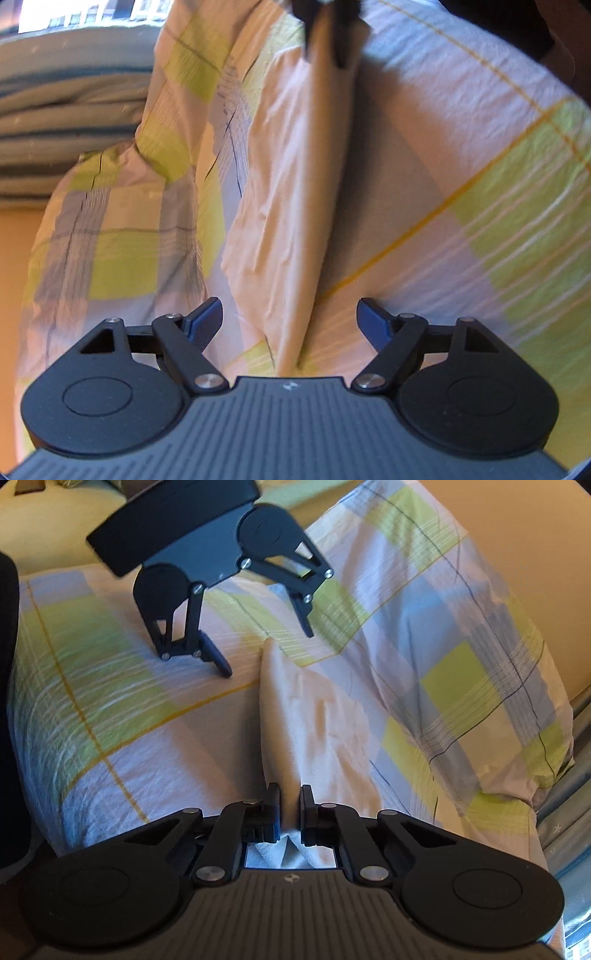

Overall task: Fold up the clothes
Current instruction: 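Lower the right gripper onto the folded undershirt's end while the left gripper approaches it, then close both grippers on the folded undershirt's edge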

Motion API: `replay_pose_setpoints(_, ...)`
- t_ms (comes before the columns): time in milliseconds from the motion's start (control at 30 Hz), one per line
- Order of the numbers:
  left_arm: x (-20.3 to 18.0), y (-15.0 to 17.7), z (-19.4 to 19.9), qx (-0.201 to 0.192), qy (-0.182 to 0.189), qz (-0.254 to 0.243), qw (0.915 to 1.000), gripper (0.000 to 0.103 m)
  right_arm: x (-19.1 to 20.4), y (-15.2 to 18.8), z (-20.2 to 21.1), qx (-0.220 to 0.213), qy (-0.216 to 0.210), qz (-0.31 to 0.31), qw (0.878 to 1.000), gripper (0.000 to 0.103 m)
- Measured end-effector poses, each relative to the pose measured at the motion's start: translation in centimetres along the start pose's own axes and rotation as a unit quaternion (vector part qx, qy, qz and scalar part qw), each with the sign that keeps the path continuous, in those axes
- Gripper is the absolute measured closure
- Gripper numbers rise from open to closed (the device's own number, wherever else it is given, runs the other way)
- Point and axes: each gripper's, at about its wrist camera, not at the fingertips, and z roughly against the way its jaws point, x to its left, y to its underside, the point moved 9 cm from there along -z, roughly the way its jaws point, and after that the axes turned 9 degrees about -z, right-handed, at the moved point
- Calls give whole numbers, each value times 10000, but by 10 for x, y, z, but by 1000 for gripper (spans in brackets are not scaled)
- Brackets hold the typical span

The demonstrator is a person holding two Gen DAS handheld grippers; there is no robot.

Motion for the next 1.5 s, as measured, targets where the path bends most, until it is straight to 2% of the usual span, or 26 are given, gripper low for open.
replay_pose_setpoints(67, 2, -2, -8, 21, -124, -213, 9997, 26, -9, -1, 7, -61, 24, -105, 9999, 97)
replay_pose_setpoints(167, 9, -1, -21, 17, -221, -216, 9995, 28, -18, 3, 18, -98, 52, -180, 9998, 97)
replay_pose_setpoints(233, 13, 0, -30, 55, -159, -125, 9998, 40, -19, 11, 21, -21, 35, -178, 9998, 97)
replay_pose_setpoints(333, 16, -3, -37, 67, 31, 55, 10000, 89, -20, 26, 19, 141, 86, -170, 9997, 96)
replay_pose_setpoints(400, 16, -8, -34, 24, 58, 98, 9999, 98, -18, 35, 16, 250, 174, -129, 9995, 95)
replay_pose_setpoints(467, 14, -9, -30, 23, 154, 180, 9997, 99, -13, 38, 14, 316, 214, -162, 9991, 91)
replay_pose_setpoints(533, 12, -9, -27, 28, 290, 299, 9991, 99, -4, 38, 12, 342, 225, -183, 9990, 72)
replay_pose_setpoints(600, 10, -8, -24, 46, 398, 348, 9986, 99, 5, 37, 10, 350, 237, -199, 9989, 63)
replay_pose_setpoints(800, 12, -9, -20, 99, 497, 494, 9975, 99, 31, 24, -12, 327, 287, -91, 9990, 61)
replay_pose_setpoints(867, 15, -9, -19, 101, 513, 546, 9971, 99, 28, 26, -17, 348, 391, -19, 9986, 62)
replay_pose_setpoints(933, 15, -9, -15, 89, 513, 533, 9972, 99, 21, 30, -19, 421, 484, 18, 9979, 69)
replay_pose_setpoints(1033, 15, -9, -10, 29, 505, 574, 9971, 99, 5, 43, -14, 559, 522, 13, 9971, 89)
replay_pose_setpoints(1067, 14, -10, -9, 9, 522, 595, 9969, 99, 2, 46, -11, 568, 509, 48, 9971, 92)
replay_pose_setpoints(1200, 15, -18, -5, -48, 612, 666, 9959, 99, -14, 48, 1, 551, 519, 130, 9970, 96)
replay_pose_setpoints(1300, 29, -23, 5, -130, 629, 906, 9938, 99, -34, 41, 17, 469, 622, 70, 9969, 96)
replay_pose_setpoints(1500, 75, -44, 39, -275, 309, 1066, 9934, 99, -66, 28, 66, 262, 1044, 150, 9941, 96)
